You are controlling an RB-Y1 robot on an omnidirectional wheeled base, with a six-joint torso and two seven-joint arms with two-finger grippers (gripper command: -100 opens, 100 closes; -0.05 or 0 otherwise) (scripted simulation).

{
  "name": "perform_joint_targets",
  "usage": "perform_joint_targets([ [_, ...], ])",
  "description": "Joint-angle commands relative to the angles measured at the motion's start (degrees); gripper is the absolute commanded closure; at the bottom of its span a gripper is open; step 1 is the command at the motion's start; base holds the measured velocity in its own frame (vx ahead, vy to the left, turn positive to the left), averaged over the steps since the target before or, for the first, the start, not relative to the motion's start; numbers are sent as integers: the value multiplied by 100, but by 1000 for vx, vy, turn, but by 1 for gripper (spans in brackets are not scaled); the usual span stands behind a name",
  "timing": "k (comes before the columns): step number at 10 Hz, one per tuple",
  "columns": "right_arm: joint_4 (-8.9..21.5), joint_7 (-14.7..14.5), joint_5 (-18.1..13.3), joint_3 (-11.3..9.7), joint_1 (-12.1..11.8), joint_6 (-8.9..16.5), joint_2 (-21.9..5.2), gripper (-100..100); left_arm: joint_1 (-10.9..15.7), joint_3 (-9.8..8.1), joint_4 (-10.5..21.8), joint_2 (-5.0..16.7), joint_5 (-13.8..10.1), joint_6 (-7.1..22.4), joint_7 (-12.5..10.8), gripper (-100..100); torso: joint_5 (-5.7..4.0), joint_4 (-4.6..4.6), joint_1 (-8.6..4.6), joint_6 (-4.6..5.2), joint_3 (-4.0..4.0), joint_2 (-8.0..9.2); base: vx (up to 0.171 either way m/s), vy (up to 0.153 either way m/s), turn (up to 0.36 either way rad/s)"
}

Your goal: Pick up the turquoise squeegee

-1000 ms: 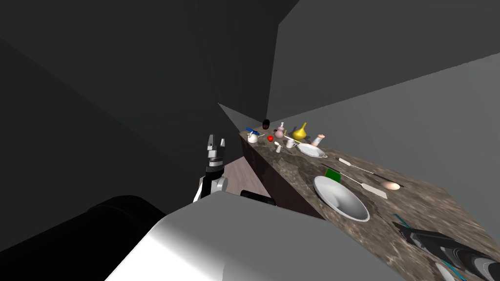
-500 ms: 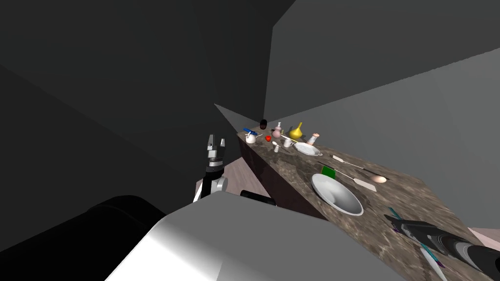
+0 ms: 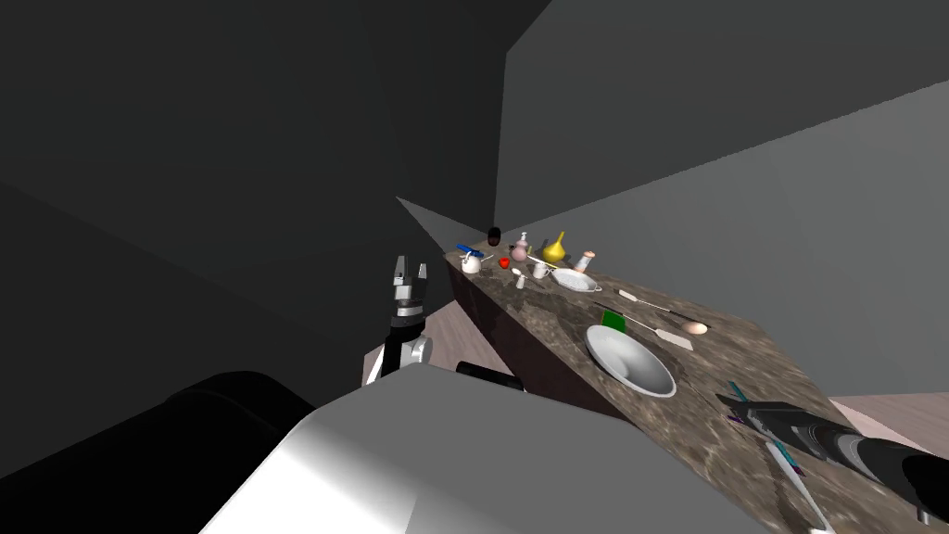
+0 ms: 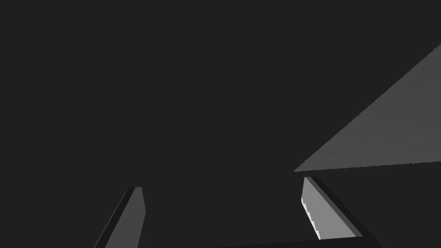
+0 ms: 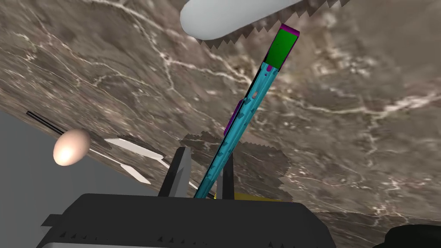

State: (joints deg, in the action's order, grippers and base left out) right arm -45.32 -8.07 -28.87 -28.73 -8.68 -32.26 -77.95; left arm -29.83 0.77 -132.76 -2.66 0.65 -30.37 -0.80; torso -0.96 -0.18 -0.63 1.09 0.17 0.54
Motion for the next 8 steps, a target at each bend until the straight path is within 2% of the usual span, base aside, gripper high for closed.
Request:
perform_joint_targets([
  [1,-2,14,-27,-35,207,-8,-14,100,0,0,0,0,0,0,0,0,0,0,0,0,0,0,3,19,-13],
  [2,331,143,-315,-345,531,-251,3,100,1,0,0,0,0,0,0,0,1,2,2,-19,-2,-5,19,34,-165],
  [3,331,143,-315,-345,731,-251,3,100,0,0,0,0,0,0,0,0,2,-3,7,2,-3,-4,24,41,-168],
  [4,331,143,-315,-345,773,-251,3,100,0,0,0,0,0,0,0,0,5,-2,11,-12,-4,-6,7,21,0],
  [5,663,272,-602,-650,1082,-493,20,100,1,0,0,0,0,0,0,0,7,-2,8,-23,-5,-9,14,26,-175],
  [6,663,272,-602,-655,1271,-493,20,100,0,0,0,0,0,0,0,0,6,-6,8,-1,-5,-4,18,35,-175],
  [7,723,250,-594,-637,1226,-493,64,100,0,0,0,0,0,0,0,0,7,-4,10,-16,-5,-6,7,14,-21],
  [8,745,258,-603,-646,1253,-512,67,0,1,0,0,0,0,0,0,0,6,-6,7,-19,-6,-6,0,0,0],
])
